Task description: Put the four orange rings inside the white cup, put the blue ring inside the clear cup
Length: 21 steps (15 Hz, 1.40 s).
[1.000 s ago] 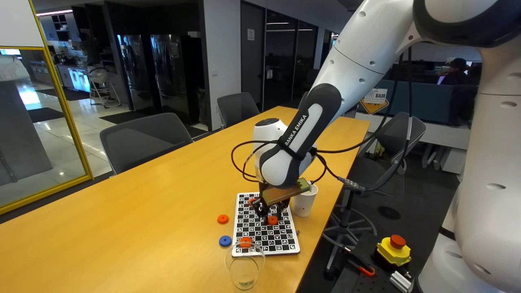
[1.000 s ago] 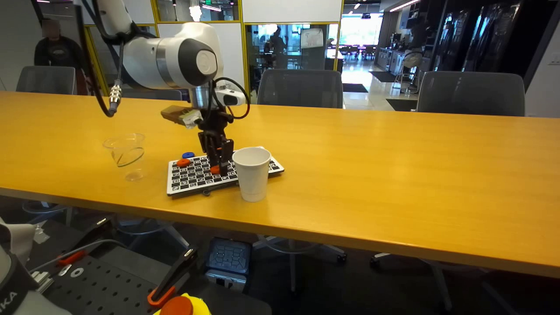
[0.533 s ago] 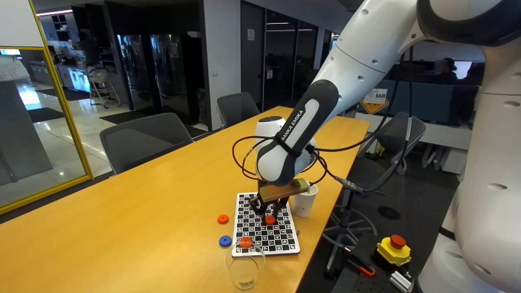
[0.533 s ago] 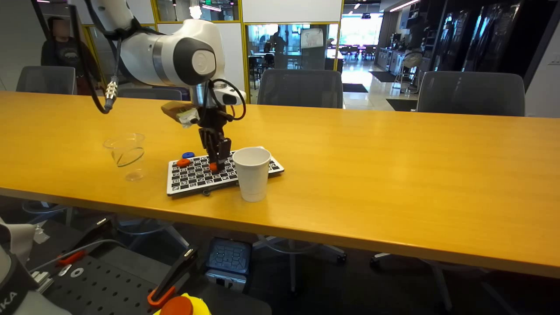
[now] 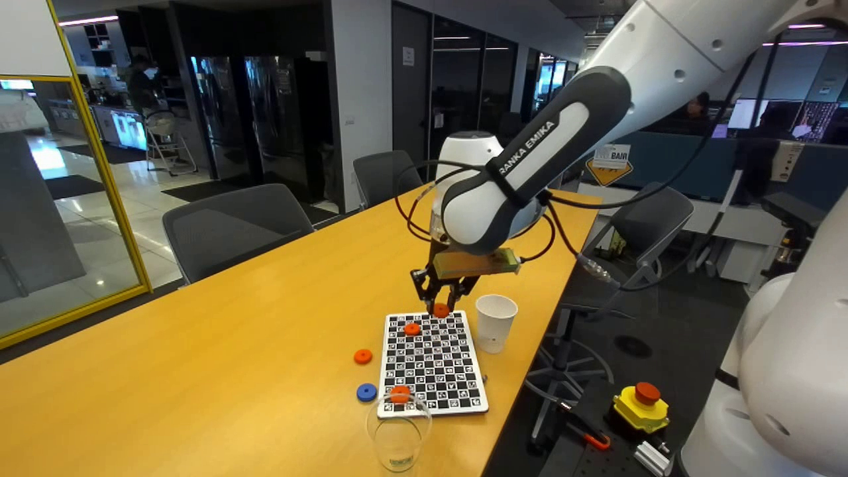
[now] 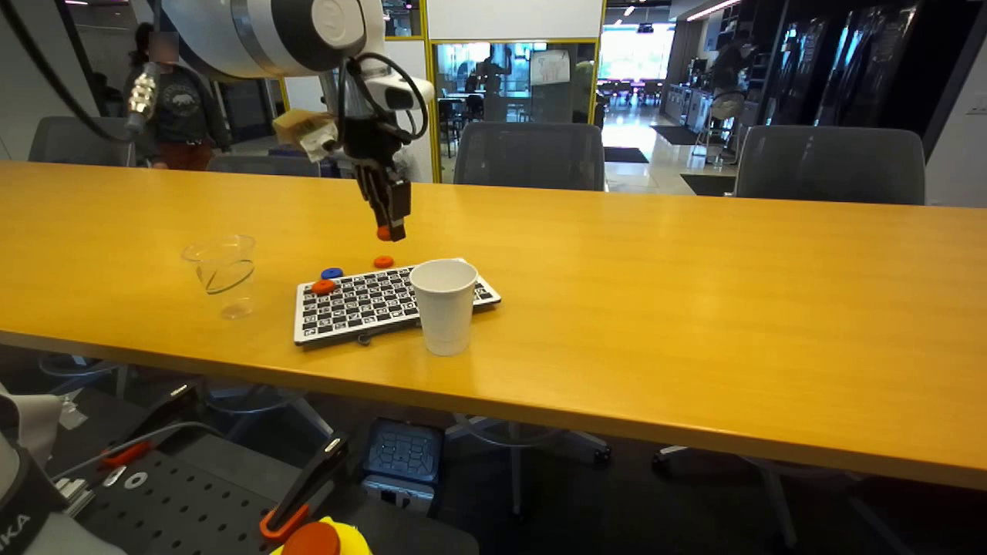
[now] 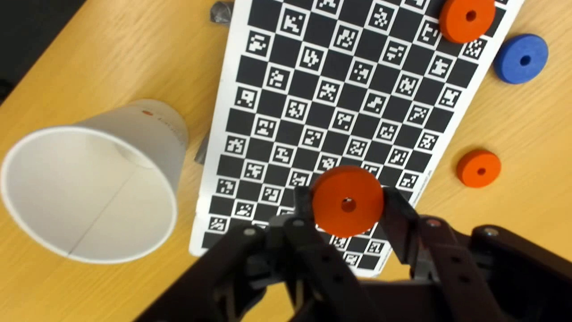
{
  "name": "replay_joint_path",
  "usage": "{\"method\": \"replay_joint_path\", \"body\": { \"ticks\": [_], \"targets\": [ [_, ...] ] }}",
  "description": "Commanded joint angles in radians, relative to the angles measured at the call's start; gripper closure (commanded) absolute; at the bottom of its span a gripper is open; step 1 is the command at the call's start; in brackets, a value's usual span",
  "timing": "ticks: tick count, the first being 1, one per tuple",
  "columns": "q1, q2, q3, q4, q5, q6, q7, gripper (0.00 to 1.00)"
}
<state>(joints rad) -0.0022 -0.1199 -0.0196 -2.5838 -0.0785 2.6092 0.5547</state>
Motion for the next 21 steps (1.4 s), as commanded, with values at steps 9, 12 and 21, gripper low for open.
{"method": "replay_joint_path", "body": {
  "ticks": [9,12,21],
  "targets": [
    [-0.204,-0.262,0.032,-0.138,-0.081,-0.157,0.098,0.75],
    [-0.230,-0.229,0.029,-0.139,-0.082,-0.148,0.100,0.75],
    [-0.257,-0.108,0.005,-0.075,-0.081,-0.116,0.109,0.75]
  ]
}}
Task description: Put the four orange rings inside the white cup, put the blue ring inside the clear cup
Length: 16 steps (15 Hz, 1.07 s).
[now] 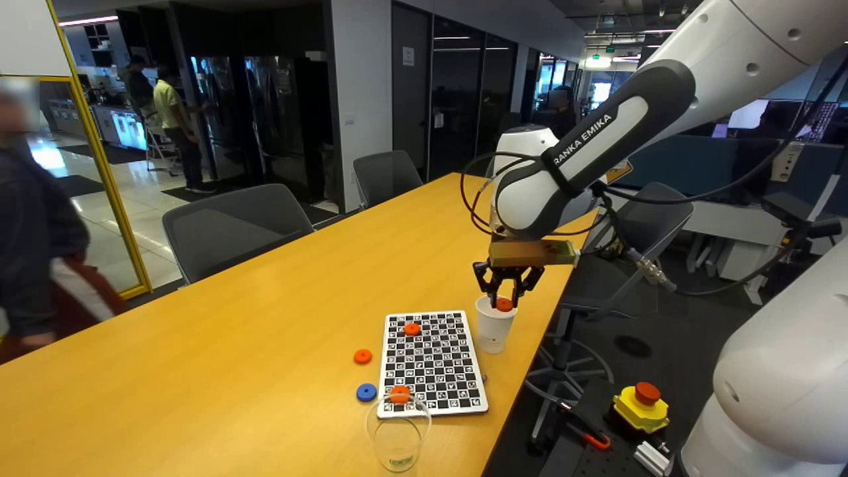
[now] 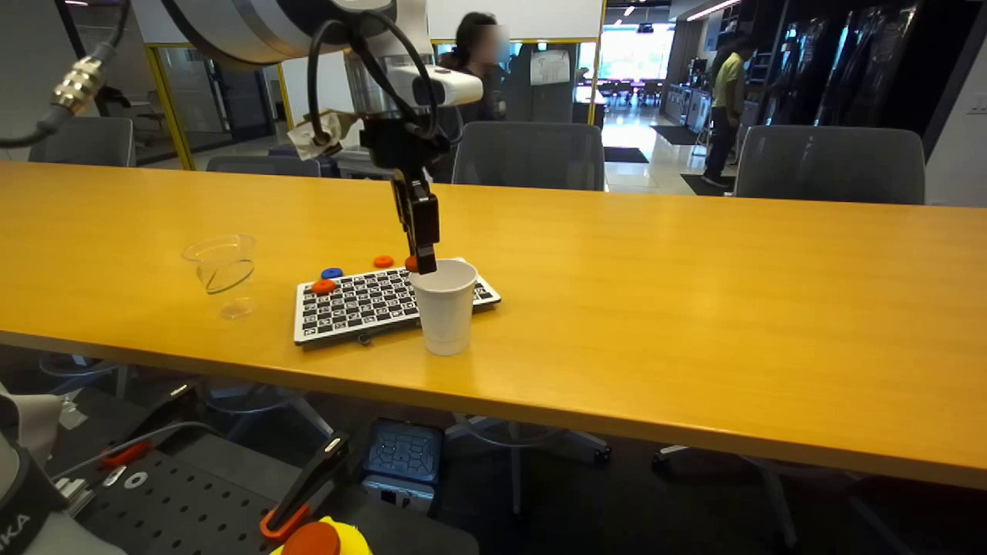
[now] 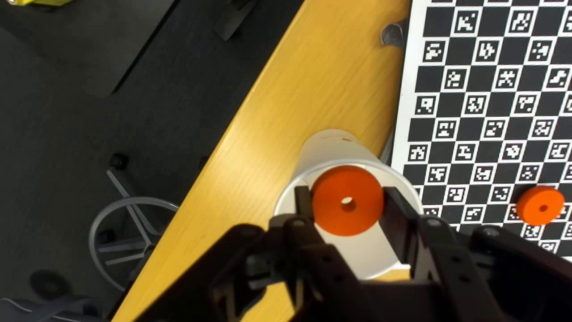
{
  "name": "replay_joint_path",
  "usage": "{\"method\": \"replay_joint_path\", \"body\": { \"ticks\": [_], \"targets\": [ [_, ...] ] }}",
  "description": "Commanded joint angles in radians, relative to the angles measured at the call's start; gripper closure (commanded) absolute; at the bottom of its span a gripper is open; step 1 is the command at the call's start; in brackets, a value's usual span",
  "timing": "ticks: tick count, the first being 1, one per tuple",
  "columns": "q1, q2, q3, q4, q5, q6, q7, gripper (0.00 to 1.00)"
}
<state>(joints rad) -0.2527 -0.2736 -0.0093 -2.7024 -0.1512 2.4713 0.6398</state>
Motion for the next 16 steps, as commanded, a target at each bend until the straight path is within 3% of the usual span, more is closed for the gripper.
{"method": "replay_joint_path", "body": {
  "ticks": [1,7,8,9,13,16],
  "targets": [
    [-0.005,0.056,-0.008,0.052,-0.010,0.027,0.026,0.75],
    [0.002,0.113,-0.028,0.096,-0.011,0.047,0.036,0.75],
    [0.004,0.119,-0.032,0.101,-0.001,0.046,0.044,0.33],
    [0.007,0.124,-0.037,0.104,0.002,0.046,0.043,0.32],
    [0.017,0.115,-0.044,0.102,0.012,0.036,0.041,0.03],
    [0.034,0.074,-0.034,0.093,0.014,0.027,0.027,0.00]
  ]
}}
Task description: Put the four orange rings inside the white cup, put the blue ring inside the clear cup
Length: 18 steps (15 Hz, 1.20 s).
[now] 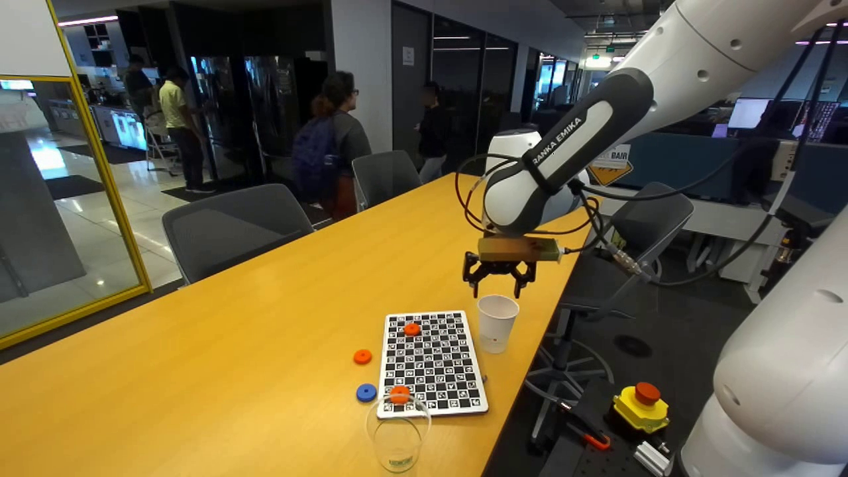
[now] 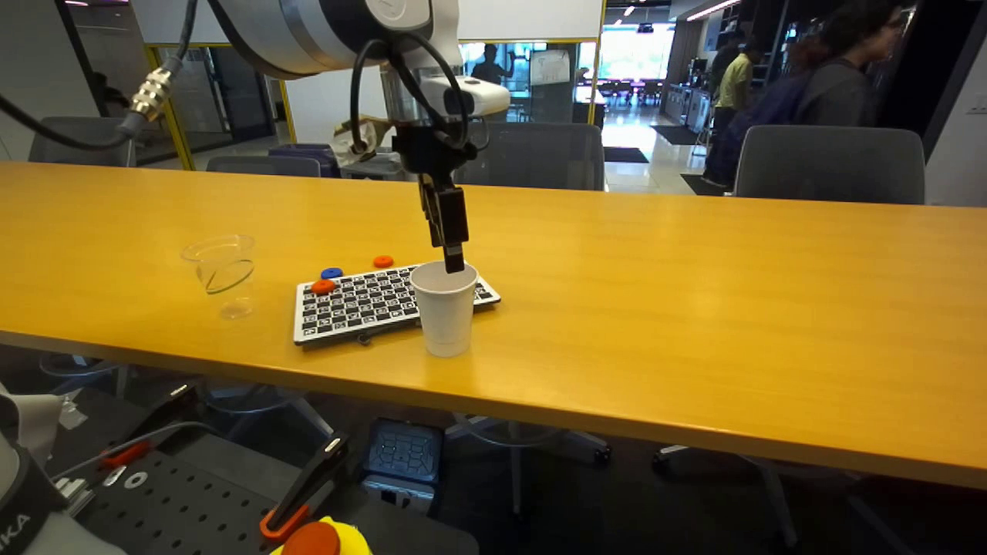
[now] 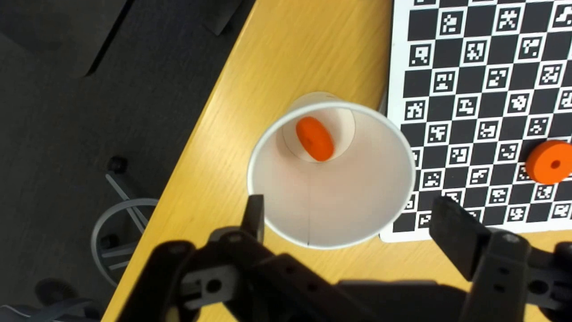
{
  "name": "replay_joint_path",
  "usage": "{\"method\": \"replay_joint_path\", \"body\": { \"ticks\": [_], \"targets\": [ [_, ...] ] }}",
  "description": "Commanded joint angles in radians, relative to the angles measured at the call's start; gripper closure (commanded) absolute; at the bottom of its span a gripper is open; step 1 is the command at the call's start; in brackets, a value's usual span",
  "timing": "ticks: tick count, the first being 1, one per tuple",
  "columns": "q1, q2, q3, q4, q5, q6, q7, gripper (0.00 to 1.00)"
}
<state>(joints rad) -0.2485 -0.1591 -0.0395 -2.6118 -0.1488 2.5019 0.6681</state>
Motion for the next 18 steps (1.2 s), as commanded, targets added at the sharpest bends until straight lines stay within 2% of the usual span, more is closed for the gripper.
{"method": "replay_joint_path", "body": {
  "ticks": [1,4,9,12,18],
  "targets": [
    [0.036,-0.050,0.004,0.003,0.004,-0.002,0.005,0.00],
    [0.071,-0.061,0.042,0.029,-0.009,-0.015,0.019,0.00],
    [0.137,0.008,0.109,0.100,-0.012,0.006,0.009,0.00],
    [0.168,0.096,0.115,0.158,0.003,0.013,-0.024,0.00],
    [0.201,0.323,0.071,0.321,0.012,-0.026,-0.090,0.00]
  ]
}}
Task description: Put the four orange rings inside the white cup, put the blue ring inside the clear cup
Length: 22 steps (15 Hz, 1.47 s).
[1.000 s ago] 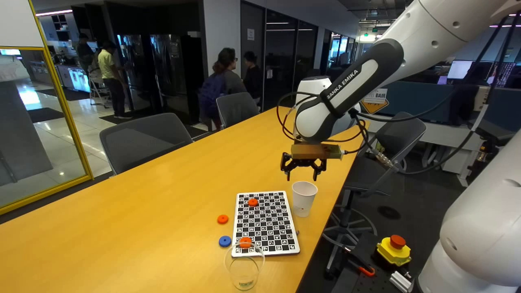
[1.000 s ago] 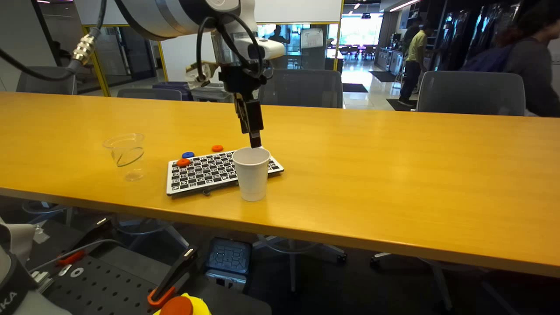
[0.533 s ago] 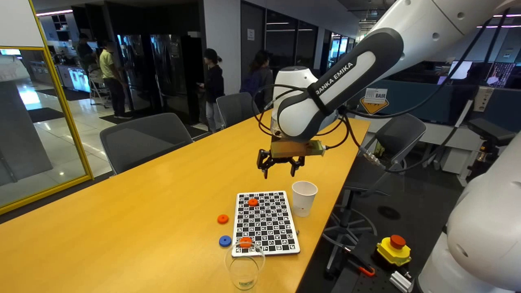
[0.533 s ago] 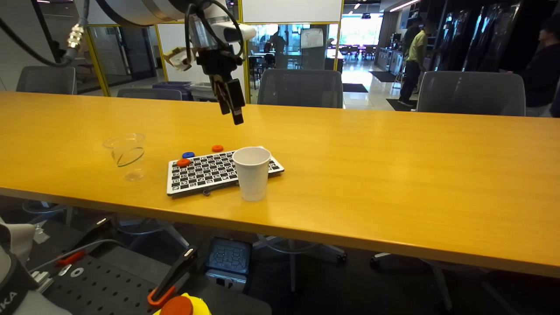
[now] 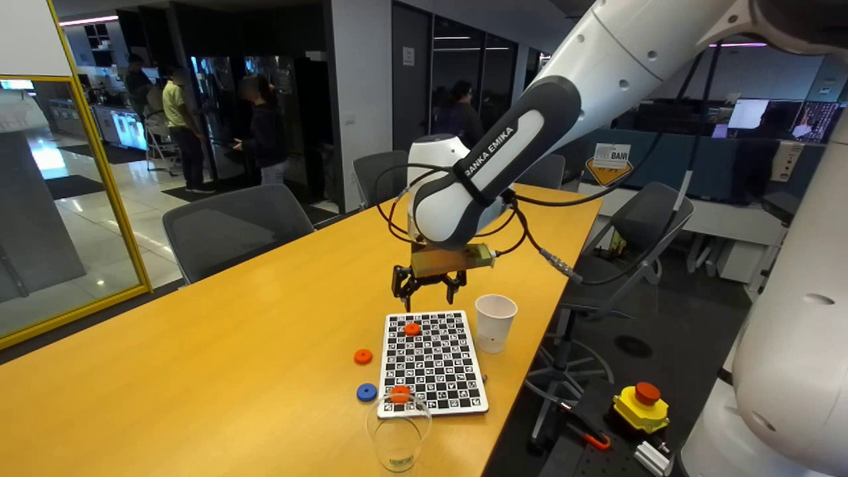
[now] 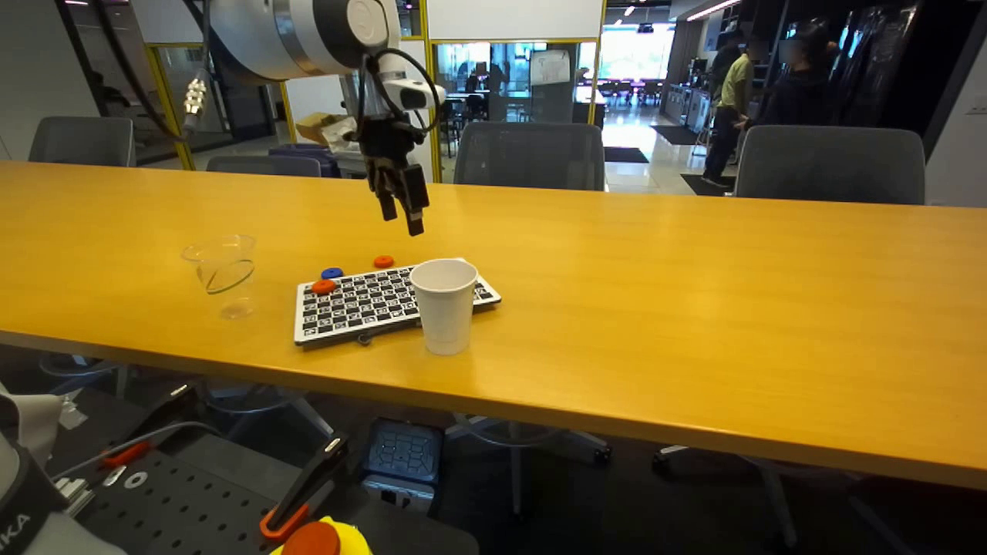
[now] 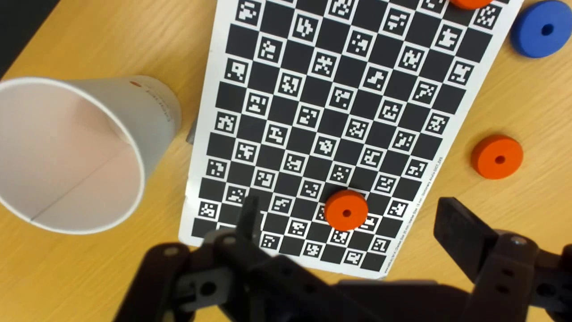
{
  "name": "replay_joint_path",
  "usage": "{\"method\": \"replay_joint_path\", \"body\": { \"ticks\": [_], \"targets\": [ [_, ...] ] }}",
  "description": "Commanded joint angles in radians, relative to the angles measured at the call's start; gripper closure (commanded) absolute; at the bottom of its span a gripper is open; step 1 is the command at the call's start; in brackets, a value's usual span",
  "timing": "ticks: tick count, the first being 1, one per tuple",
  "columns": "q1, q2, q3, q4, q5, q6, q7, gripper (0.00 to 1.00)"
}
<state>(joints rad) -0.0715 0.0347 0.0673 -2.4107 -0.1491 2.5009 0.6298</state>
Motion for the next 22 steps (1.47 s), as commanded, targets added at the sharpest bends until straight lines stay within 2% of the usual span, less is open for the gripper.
{"method": "replay_joint_path", "body": {
  "ticks": [1,5,10,22],
  "targets": [
    [0.029,0.168,-0.047,0.151,0.014,-0.036,-0.066,0.00],
    [0.048,0.294,-0.085,0.259,0.042,-0.057,-0.123,0.00],
    [0.073,0.389,-0.111,0.351,0.069,-0.094,-0.169,0.00],
    [0.076,0.404,-0.117,0.367,0.142,-0.111,-0.238,0.00]
  ]
}}
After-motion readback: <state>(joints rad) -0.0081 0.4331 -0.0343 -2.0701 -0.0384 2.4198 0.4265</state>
